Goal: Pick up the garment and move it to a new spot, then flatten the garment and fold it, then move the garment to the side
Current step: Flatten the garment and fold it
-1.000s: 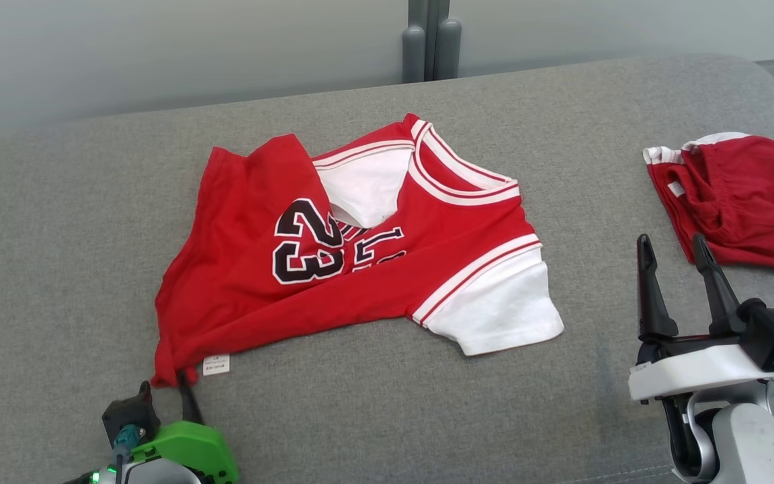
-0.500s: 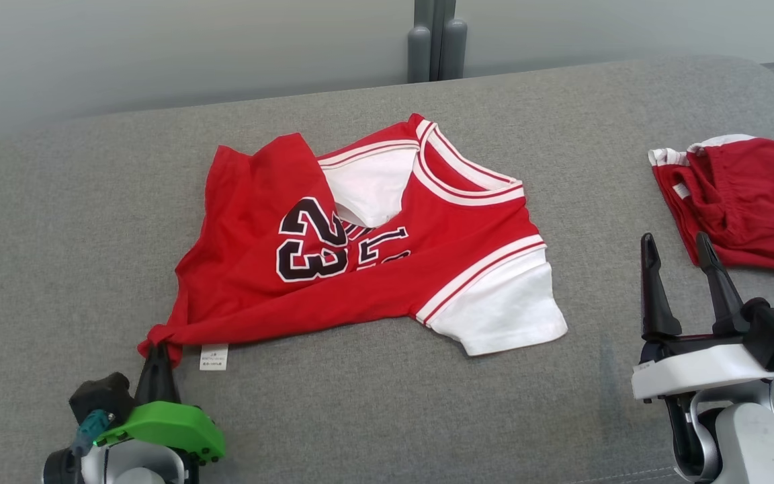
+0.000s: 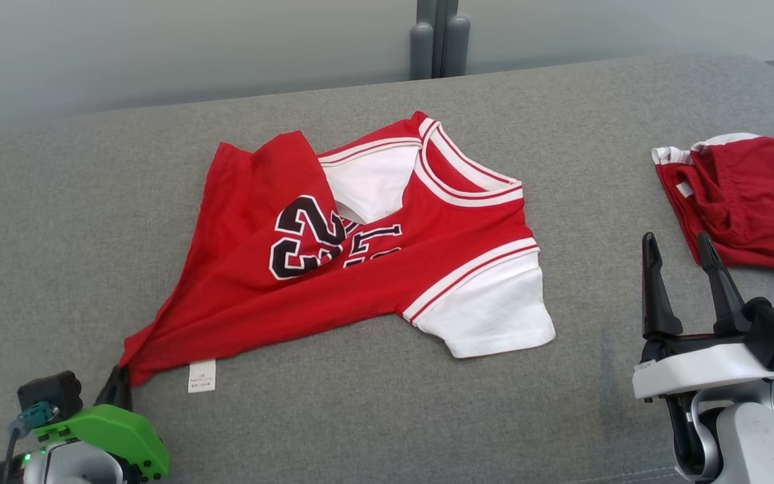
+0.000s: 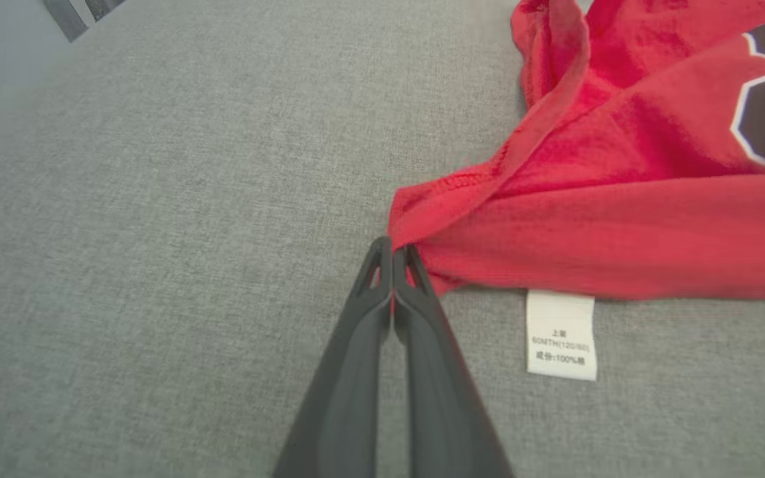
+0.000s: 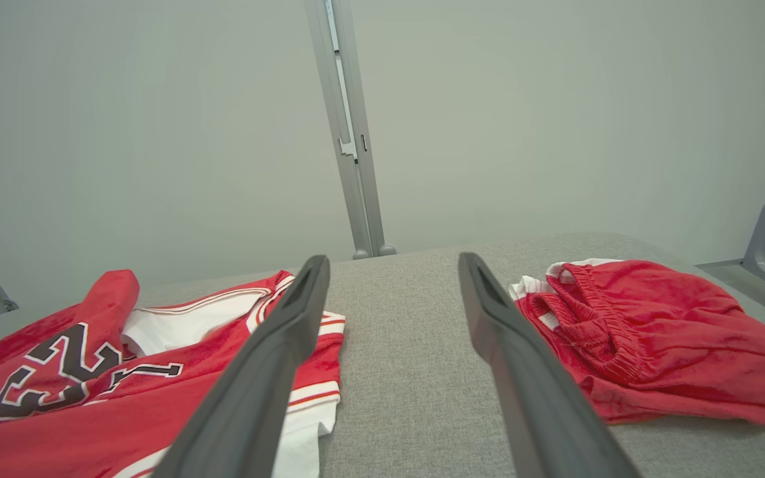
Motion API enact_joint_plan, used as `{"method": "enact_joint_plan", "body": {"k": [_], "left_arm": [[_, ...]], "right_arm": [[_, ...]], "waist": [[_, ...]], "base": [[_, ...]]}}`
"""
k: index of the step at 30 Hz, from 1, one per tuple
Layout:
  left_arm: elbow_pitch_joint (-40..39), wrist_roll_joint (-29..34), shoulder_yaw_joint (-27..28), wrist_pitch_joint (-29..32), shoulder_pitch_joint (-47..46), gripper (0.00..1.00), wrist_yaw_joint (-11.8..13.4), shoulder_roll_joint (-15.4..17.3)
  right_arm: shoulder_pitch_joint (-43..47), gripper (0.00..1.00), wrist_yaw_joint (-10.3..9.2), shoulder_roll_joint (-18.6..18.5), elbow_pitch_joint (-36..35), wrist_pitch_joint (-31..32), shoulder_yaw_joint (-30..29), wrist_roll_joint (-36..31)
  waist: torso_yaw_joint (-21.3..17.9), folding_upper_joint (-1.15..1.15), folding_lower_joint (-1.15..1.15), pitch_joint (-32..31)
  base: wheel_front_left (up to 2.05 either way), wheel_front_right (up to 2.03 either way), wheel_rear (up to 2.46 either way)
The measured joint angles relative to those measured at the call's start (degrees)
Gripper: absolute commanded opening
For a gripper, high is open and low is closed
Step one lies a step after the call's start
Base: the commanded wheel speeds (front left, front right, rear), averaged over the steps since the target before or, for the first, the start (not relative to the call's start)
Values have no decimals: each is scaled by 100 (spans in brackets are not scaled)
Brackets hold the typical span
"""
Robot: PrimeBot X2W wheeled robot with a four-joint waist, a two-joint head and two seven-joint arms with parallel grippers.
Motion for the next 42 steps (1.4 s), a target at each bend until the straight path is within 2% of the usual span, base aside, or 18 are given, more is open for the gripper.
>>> {"method": "enact_joint_plan", "body": {"k": [3, 7, 9, 10, 12, 13, 14, 15, 16, 24, 35, 42], "left_arm": [[215, -120, -36, 236, -50, 0, -90, 38], [421, -159, -22, 223, -190, 0, -108, 119], [488, -167, 27, 132, -271, 17, -88, 147], [536, -167, 36, 93, -318, 33, -64, 155], [609, -163, 65, -18, -373, 48, 25, 169], [641, -147, 77, -85, -401, 48, 82, 188], [686, -129, 78, -134, -437, 69, 111, 216], [726, -107, 81, -191, -470, 97, 136, 236], [769, -100, 99, -281, -500, 100, 179, 250], [887, -21, 93, -715, -603, 100, 302, 299], [160, -144, -146, -918, -251, 100, 214, -372], [0, -138, -322, -820, -4, 100, 361, -567]], "right_arm": [[-18, 100, 0, 0, 11, 0, 7, 2], [-29, 100, 0, -1, 16, 0, 4, 2], [-31, 100, 0, 0, 14, 0, -5, 2], [-31, 100, 0, -1, 14, 0, -12, 2], [-32, 100, 0, -1, 14, 0, -26, 2], [-32, 100, 0, -1, 14, 0, -26, 2], [-33, 100, 0, -1, 14, 0, -27, 2], [-33, 100, 0, 0, 13, 0, -26, 2], [-33, 100, 0, -1, 13, 0, -27, 3], [-34, 100, 0, 0, 7, 0, -27, 11], [-27, 100, 0, 0, -4, 0, -73, 12], [-26, 100, 0, 0, -4, 0, -60, 12]], "waist": [[-18, 0, 0, 10], [-49, 0, 0, 20], [-61, 0, 0, 25], [-64, 0, 0, 27], [-65, 0, 0, 29], [-64, 0, 0, 29], [-63, 0, 0, 30], [-61, 0, 0, 33], [-58, 0, 0, 35], [-40, 0, 0, 33], [12, 0, 0, -7], [1, 0, 0, -12]], "base": [[0, 0, 0], [0, 0, 0], [0, 0, 0], [0, 0, 0], [0, 0, 0], [0, 0, 0], [0, 0, 0], [0, 0, 0], [0, 0, 0], [0, 0, 0], [0, 0, 0], [0, 0, 0]]}}
